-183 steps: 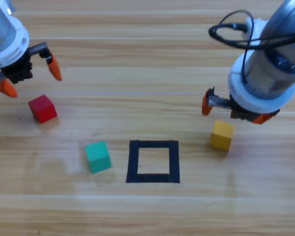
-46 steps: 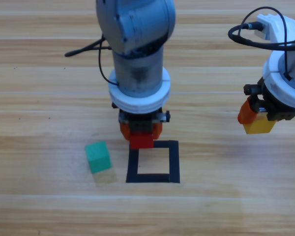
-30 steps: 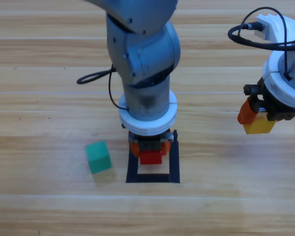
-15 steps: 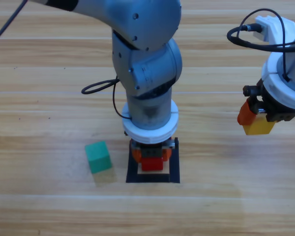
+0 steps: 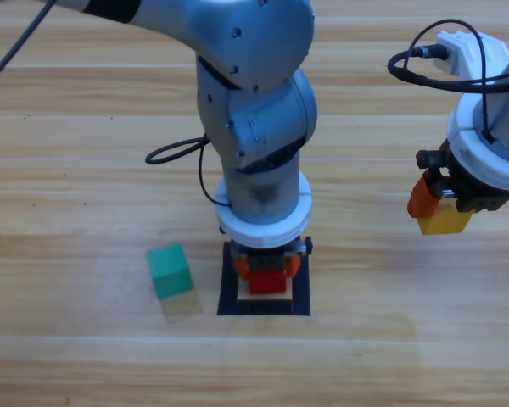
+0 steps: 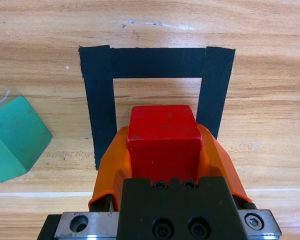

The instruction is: Stack the blocks in the rectangular block: red at the bottom, yellow in the middle, green on top

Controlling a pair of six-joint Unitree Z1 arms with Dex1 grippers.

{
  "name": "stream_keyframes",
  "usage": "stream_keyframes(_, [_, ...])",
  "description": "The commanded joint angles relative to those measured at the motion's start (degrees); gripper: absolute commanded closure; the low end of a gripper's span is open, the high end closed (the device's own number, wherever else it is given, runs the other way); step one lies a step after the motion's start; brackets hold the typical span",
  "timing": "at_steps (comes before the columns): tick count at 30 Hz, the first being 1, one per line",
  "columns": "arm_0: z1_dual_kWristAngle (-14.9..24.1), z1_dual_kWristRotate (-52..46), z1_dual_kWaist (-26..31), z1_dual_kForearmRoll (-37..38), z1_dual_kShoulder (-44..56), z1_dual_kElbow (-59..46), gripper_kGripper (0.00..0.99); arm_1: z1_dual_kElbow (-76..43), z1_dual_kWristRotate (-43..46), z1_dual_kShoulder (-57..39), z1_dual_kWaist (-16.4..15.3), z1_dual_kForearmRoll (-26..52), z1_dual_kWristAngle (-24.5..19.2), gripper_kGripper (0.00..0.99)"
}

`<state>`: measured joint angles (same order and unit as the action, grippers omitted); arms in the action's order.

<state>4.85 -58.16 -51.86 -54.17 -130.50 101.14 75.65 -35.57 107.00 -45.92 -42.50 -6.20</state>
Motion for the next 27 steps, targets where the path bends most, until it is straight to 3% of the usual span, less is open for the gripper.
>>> stream_keyframes(1, [-0.5,0.2,-1.1,0.6,-3.0,-0.9,0.99,0.4,-0.2,3.7,-0.1,0.0,-0.2,0.99])
stream_keyframes(22, [0.1,0.9,-1.2,0.5,-3.2,-1.0,0.982,0.4,-0.5,3.9,-0.1,0.0,-0.4,0.99])
stream_keyframes(24, [0.3,1.1,-1.5,0.5,-3.0,-0.1,0.528,0.4,-0.5,3.9,-0.1,0.0,-0.4,0.99])
stream_keyframes(25, [0.3,1.0,-1.7,0.4,-2.9,0.5,0.223,0.4,-0.5,3.9,-0.1,0.1,-0.4,0.99])
stream_keyframes(26, [0.4,1.0,-1.8,0.1,-2.9,1.0,0.037,0.4,-0.5,3.9,-0.1,0.0,-0.4,0.99])
stream_keyframes(27, [0.4,0.9,-1.8,0.0,-2.7,1.1,0.001,0.4,-0.5,3.9,-0.1,0.0,-0.4,0.99])
